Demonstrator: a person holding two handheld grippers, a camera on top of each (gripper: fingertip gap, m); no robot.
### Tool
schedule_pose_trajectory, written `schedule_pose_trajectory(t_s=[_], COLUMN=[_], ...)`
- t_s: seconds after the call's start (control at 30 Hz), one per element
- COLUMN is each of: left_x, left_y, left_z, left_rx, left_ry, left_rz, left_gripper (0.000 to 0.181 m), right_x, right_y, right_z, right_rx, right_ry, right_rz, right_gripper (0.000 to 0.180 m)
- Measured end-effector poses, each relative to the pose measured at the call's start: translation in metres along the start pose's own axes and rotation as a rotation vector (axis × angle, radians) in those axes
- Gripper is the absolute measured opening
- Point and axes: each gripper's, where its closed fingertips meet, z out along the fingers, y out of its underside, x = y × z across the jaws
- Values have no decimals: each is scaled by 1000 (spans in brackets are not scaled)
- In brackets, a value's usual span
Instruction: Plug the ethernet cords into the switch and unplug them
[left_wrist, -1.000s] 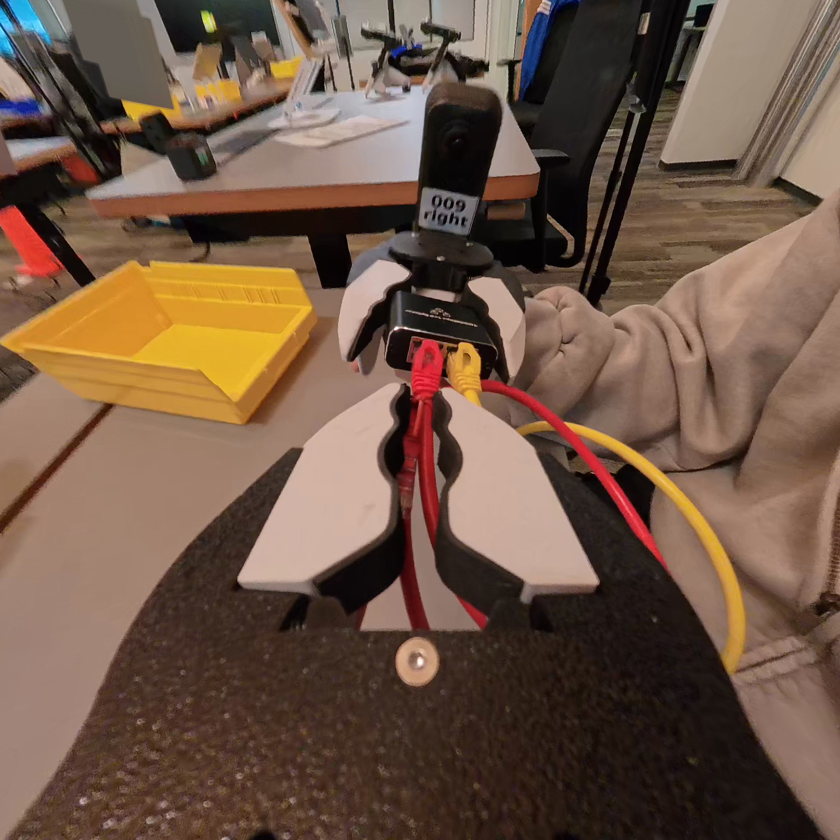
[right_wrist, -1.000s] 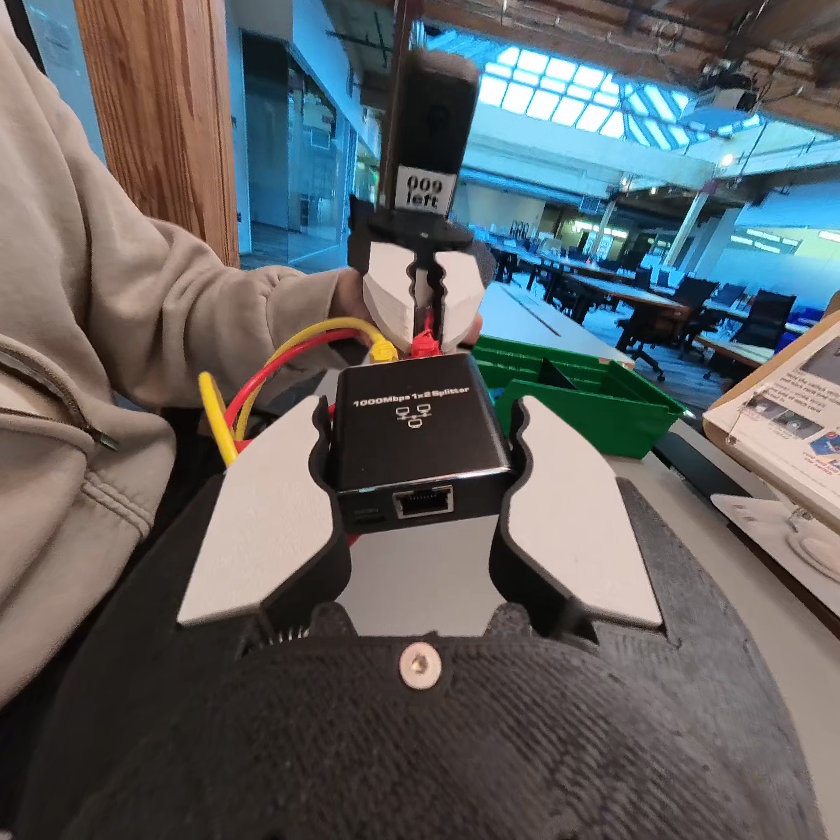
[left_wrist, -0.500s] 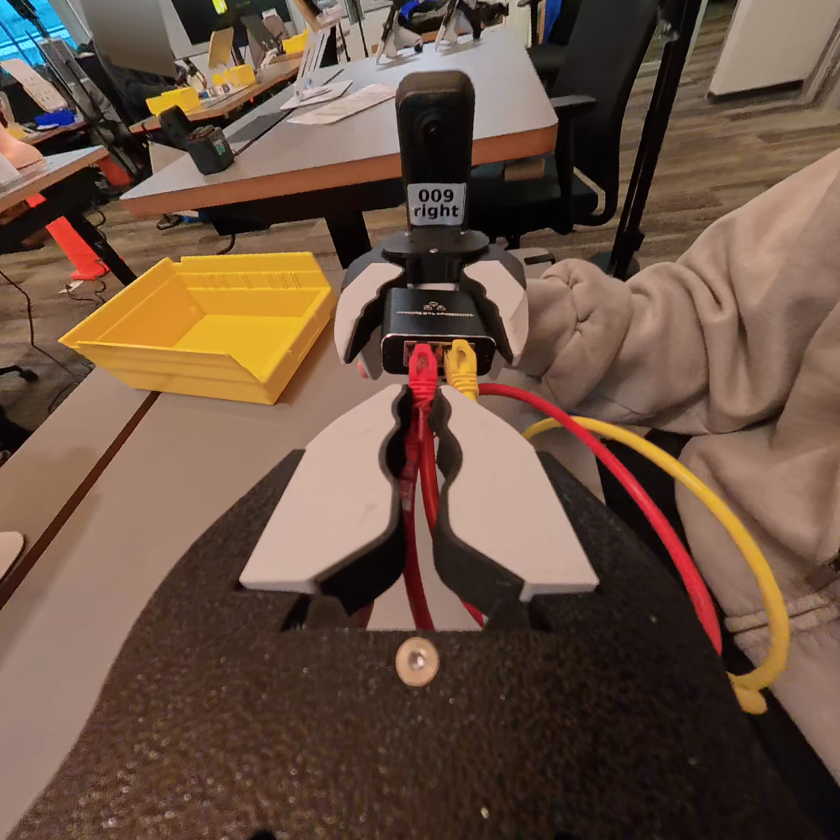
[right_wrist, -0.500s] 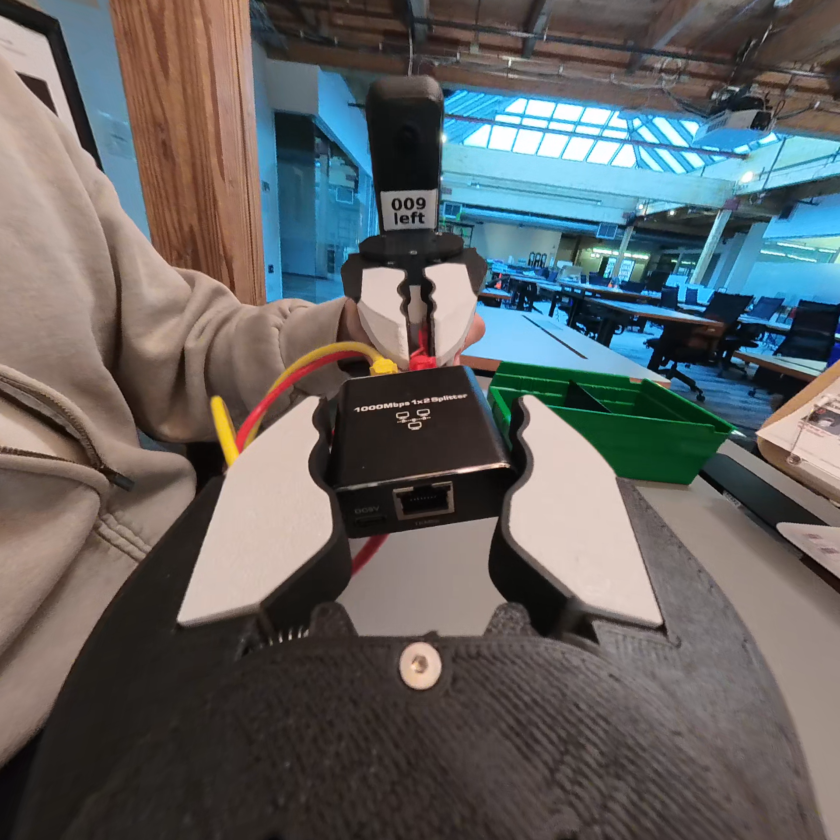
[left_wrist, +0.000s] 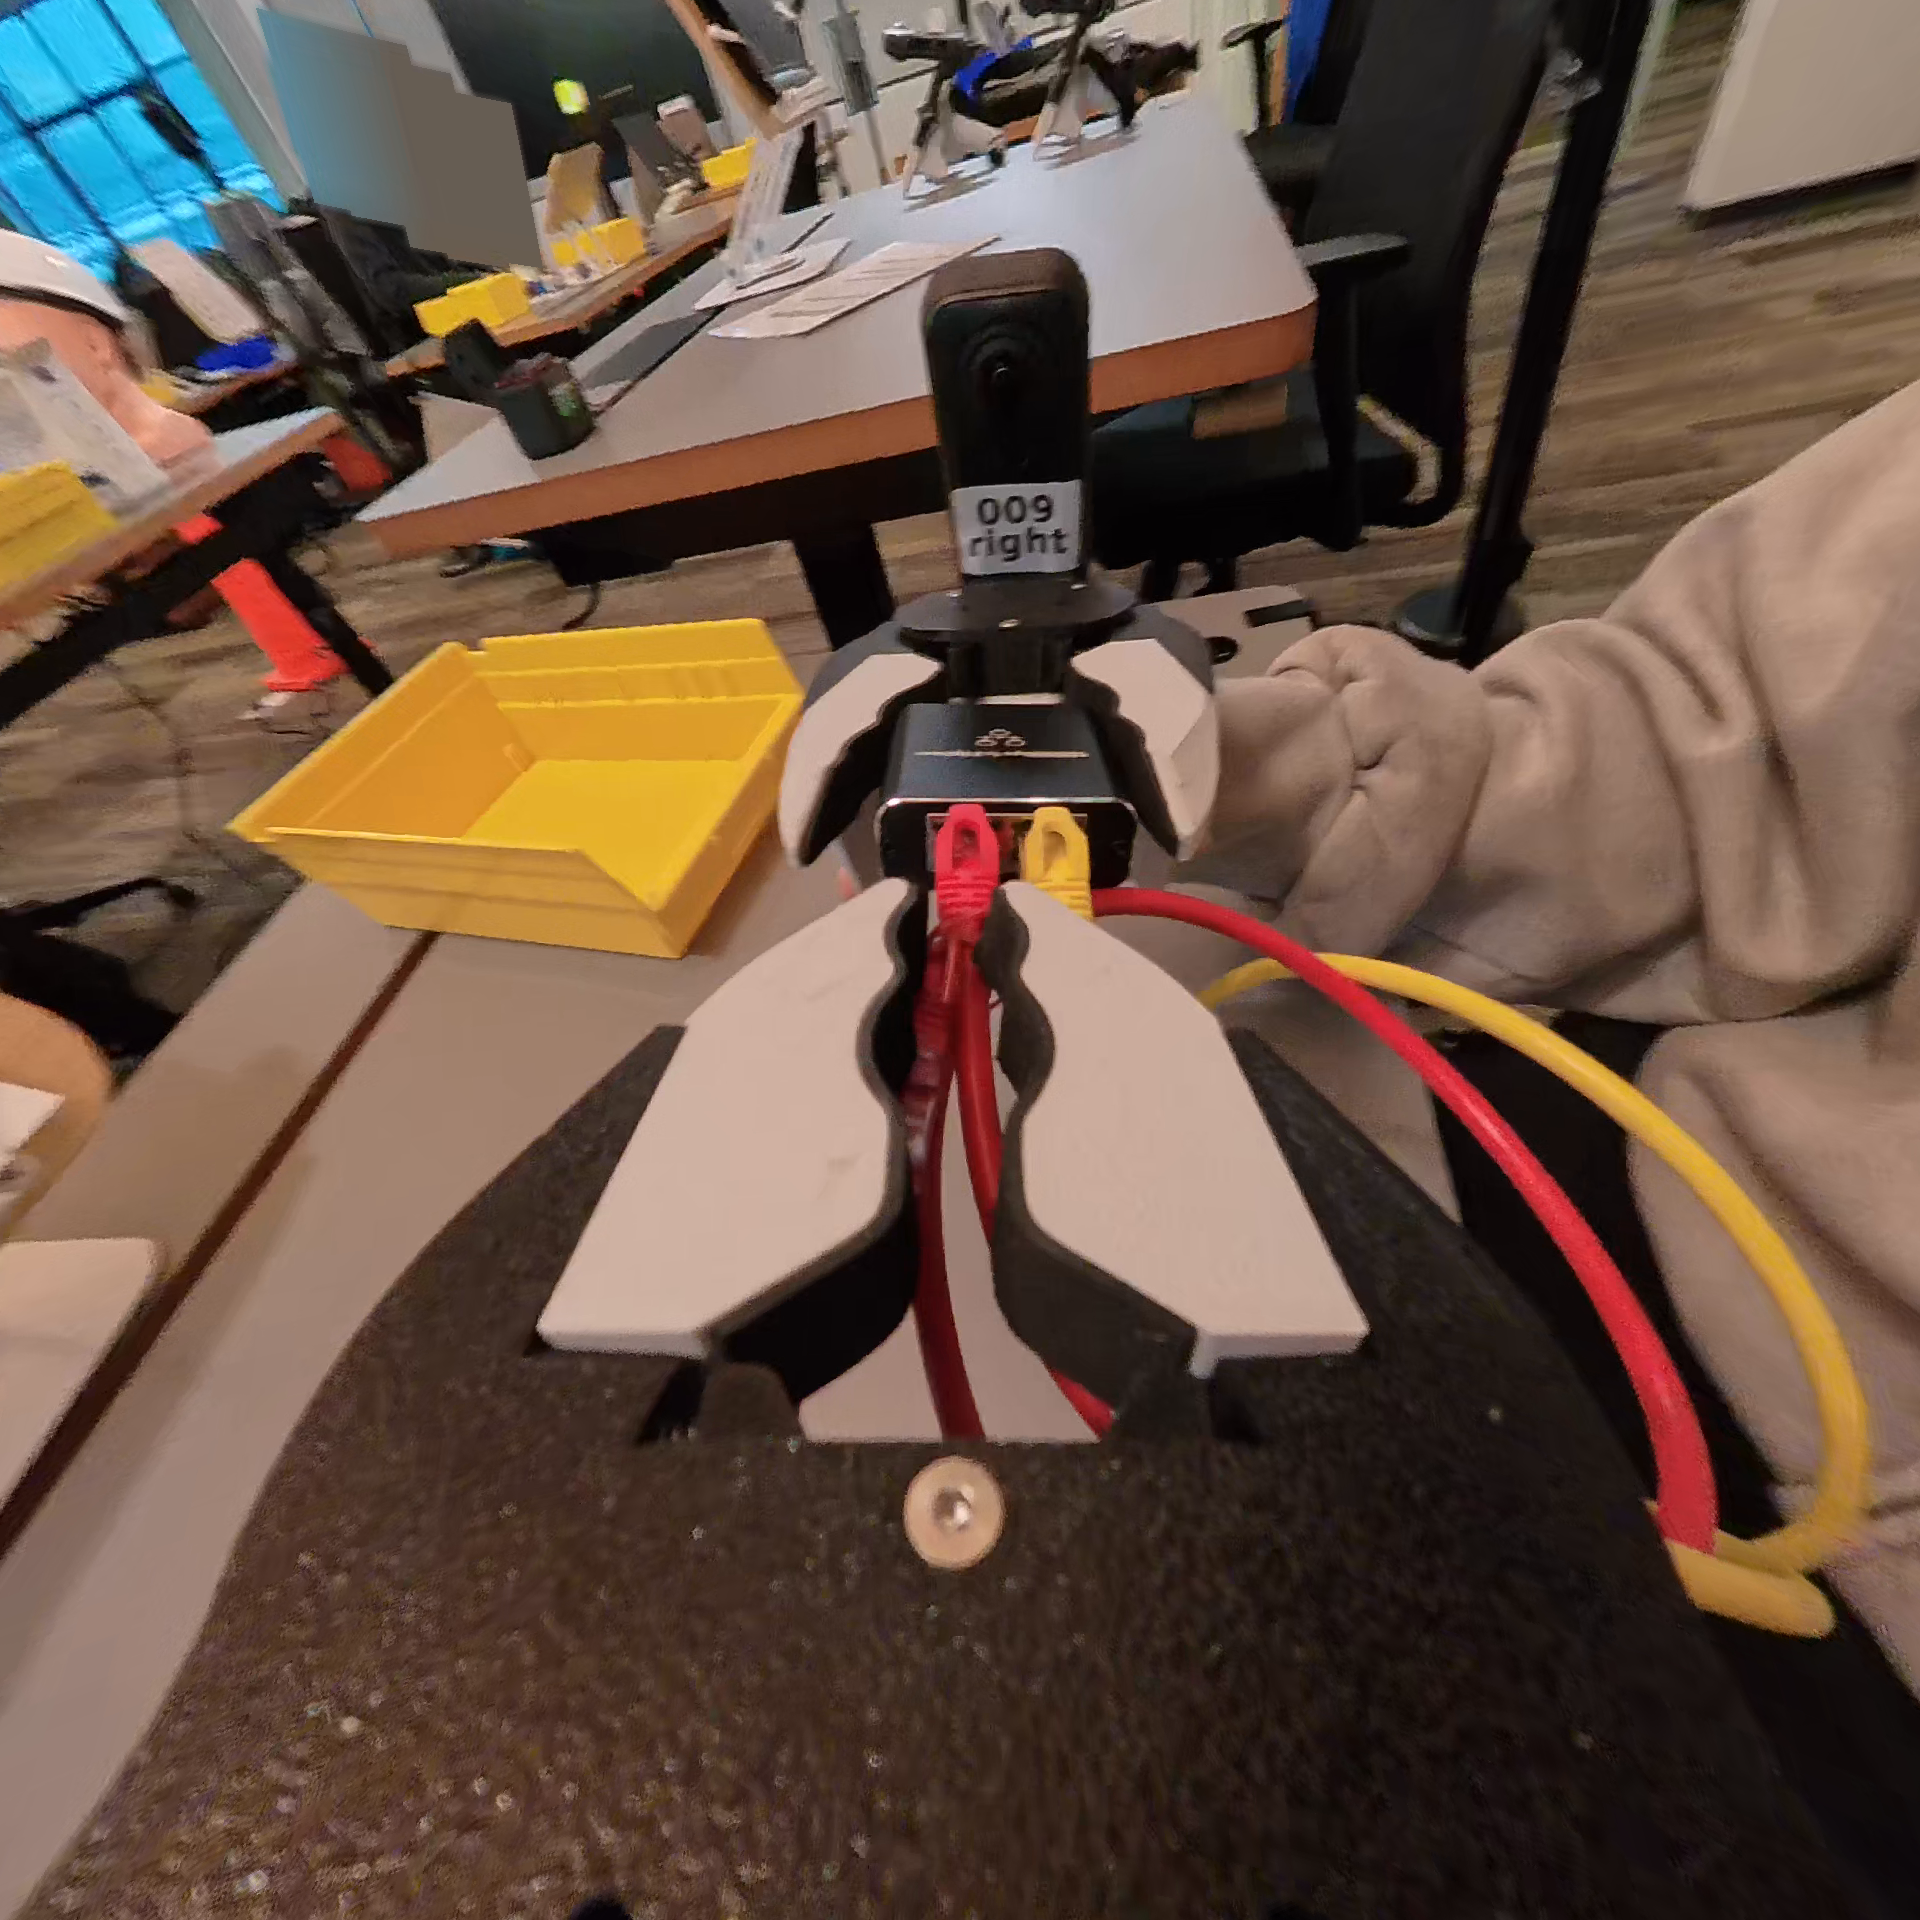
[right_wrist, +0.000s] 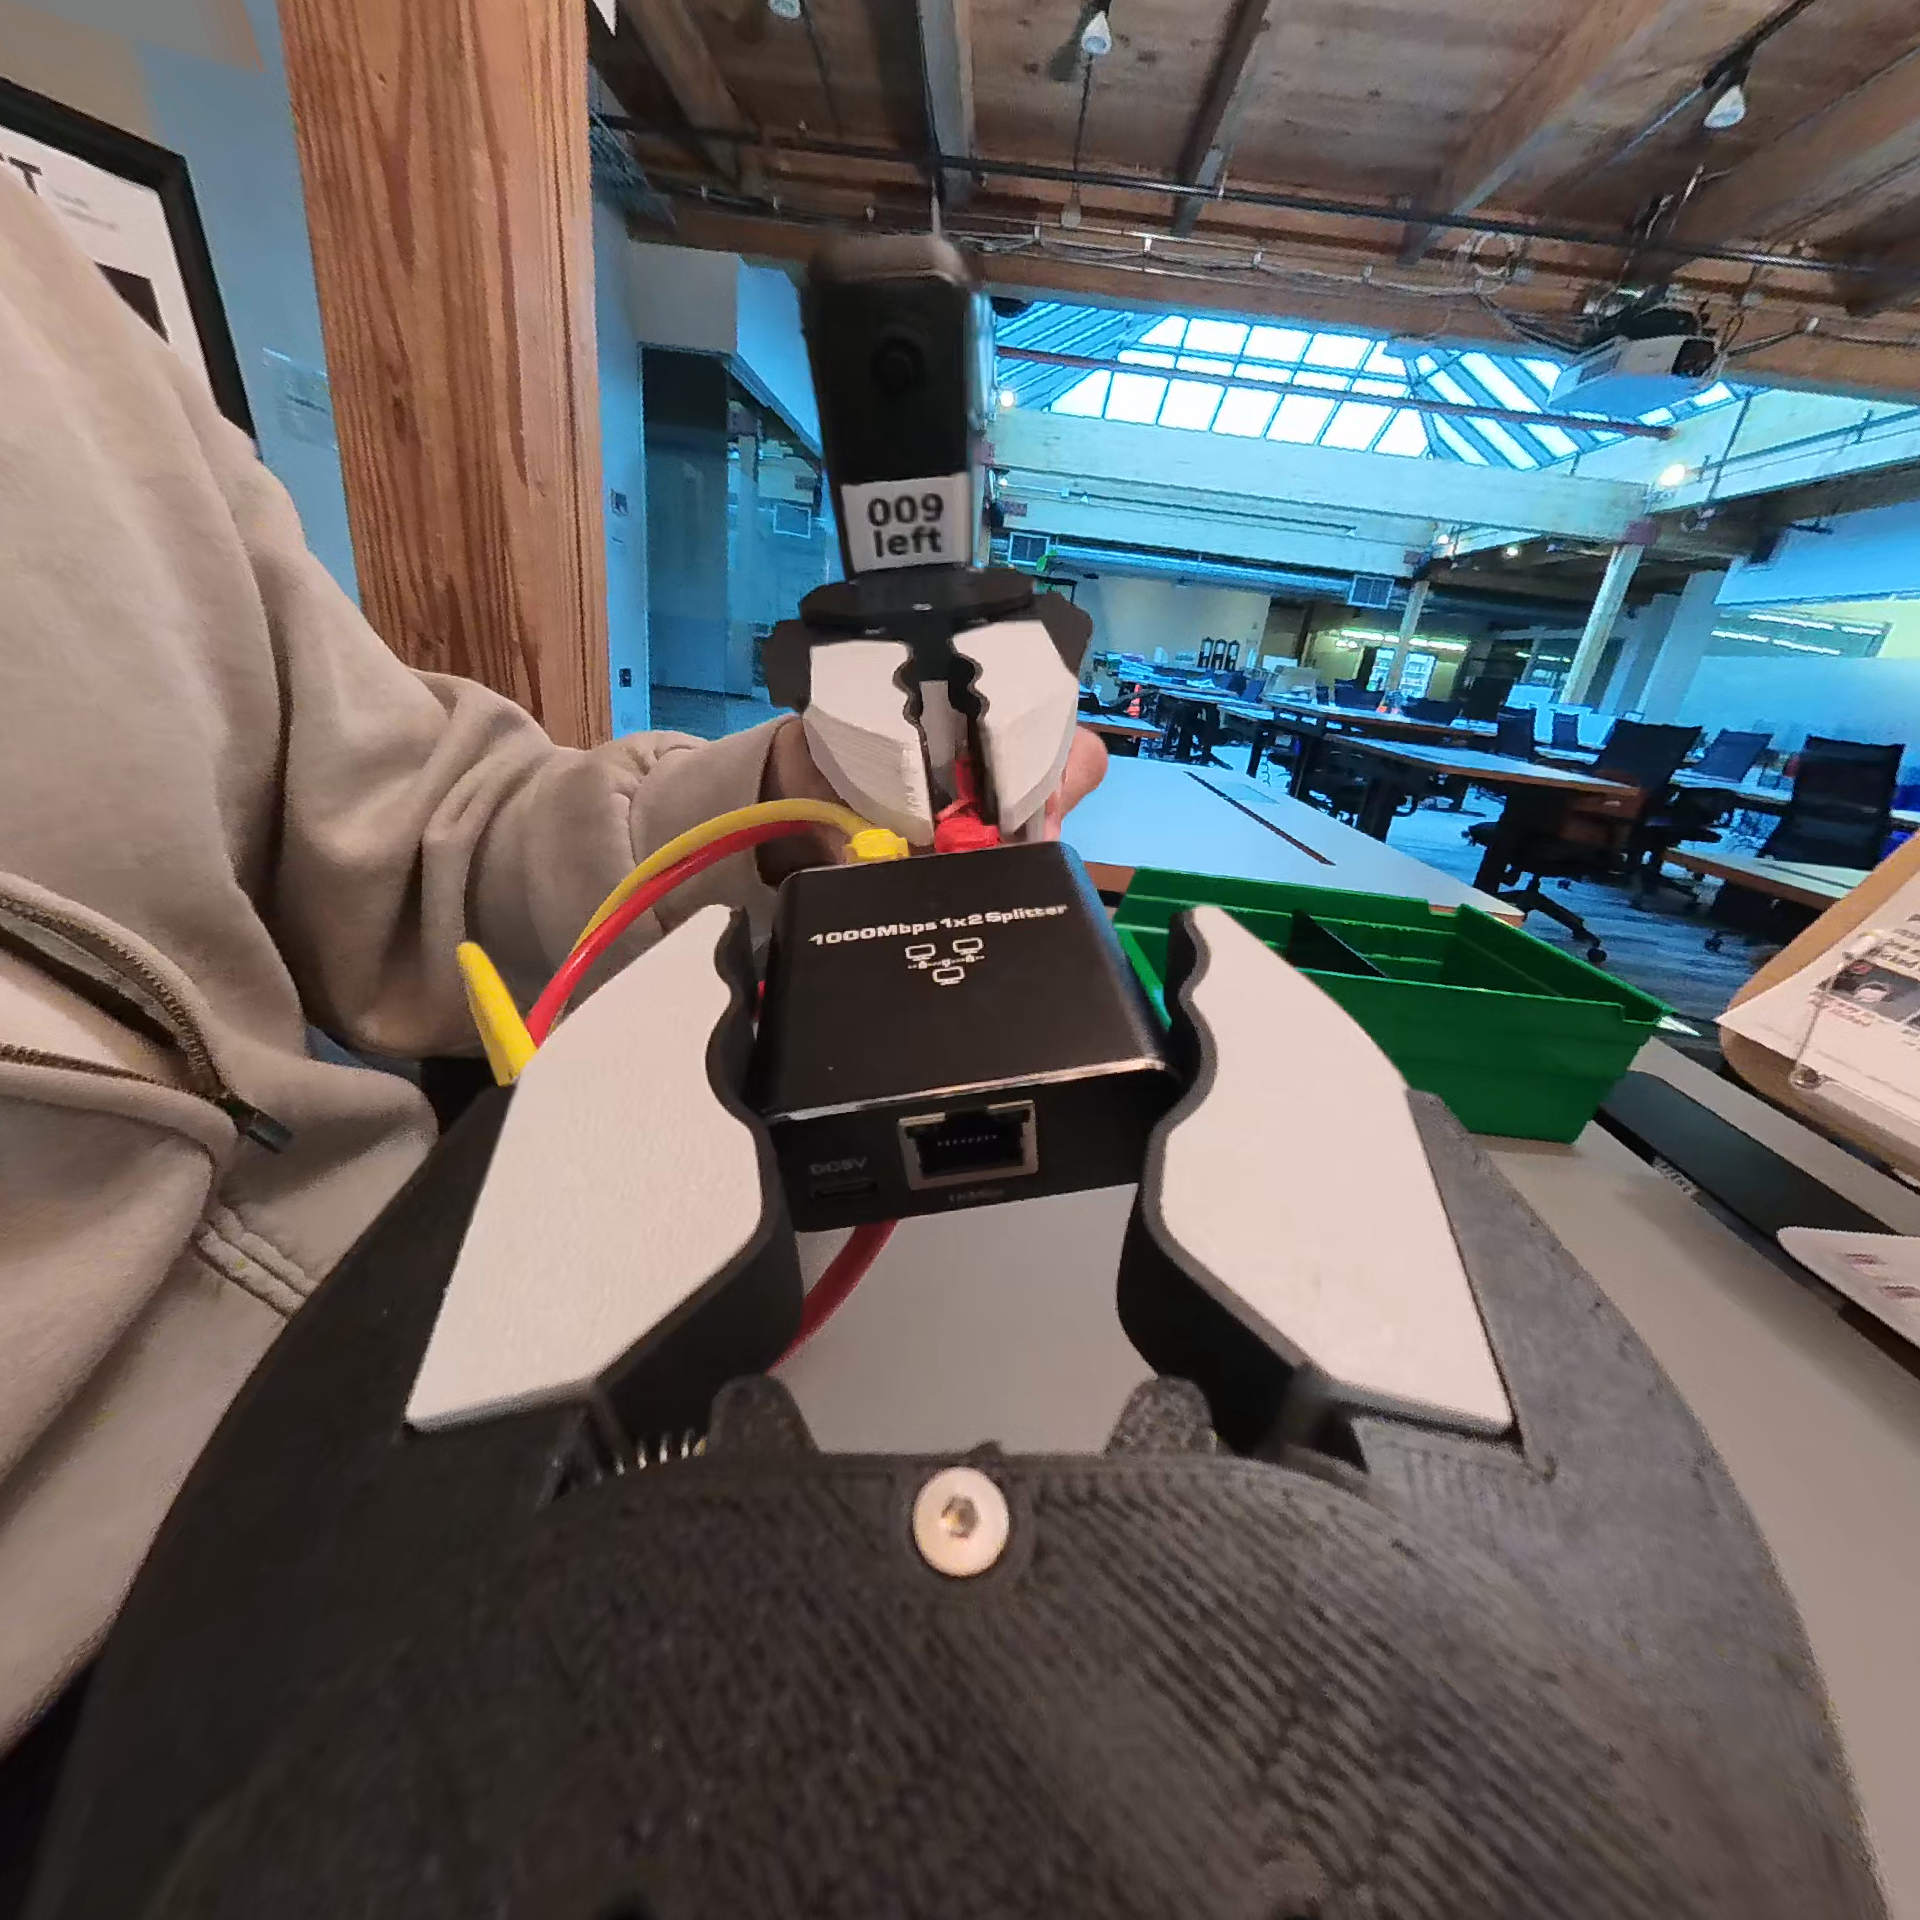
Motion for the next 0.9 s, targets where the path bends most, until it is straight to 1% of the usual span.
schedule_pose_trajectory(t_s=[0.07,0.1,0.17,0.2,0.27,0.33,0.4,0.47,0.53,0.6,0.77,0.83,0.87,0.9], left_x=[-16,-29,-50,-53,-50,-39,-31,-35,-40,-45,-57,-56,-56,-57], left_y=[-7,-16,-34,-40,-39,-27,-11,2,9,11,8,14,14,9], left_z=[-8,-18,-47,-57,-60,-45,-24,-8,4,13,24,30,32,30], left_rx=[30,76,162,180,149,95,91,158,235,292,375,338,355,415], left_ry=[-108,-183,-335,-374,-395,-359,-317,-296,-246,-190,-116,-85,-61,-24], left_rz=[32,26,-24,-37,-96,-208,-369,-554,-742,-870,-1021,-1072,-1097,-1136], left_gripper=[15,21,23,24,24,28,36,42,48,49,48,47,41,37], right_x=[7,15,40,52,74,86,90,90,86,81,68,63,63,60], right_y=[0,0,5,6,3,-1,-5,-11,-16,-20,-21,-24,-24,-22], right_z=[-7,-14,-32,-42,-59,-68,-69,-65,-56,-47,-20,-14,-12,-8], right_rx=[-12,-21,-82,-103,-110,-97,-95,-89,-96,-97,-99,-62,-64,-78], right_ry=[47,98,267,353,527,646,713,763,771,777,700,696,694,667], right_rz=[-11,-15,-35,-48,-60,-91,-130,-202,-249,-292,-355,-375,-369,-371], right_gripper=[77,77,77,77,76,76,76,76,76,76,76,76,76,76])
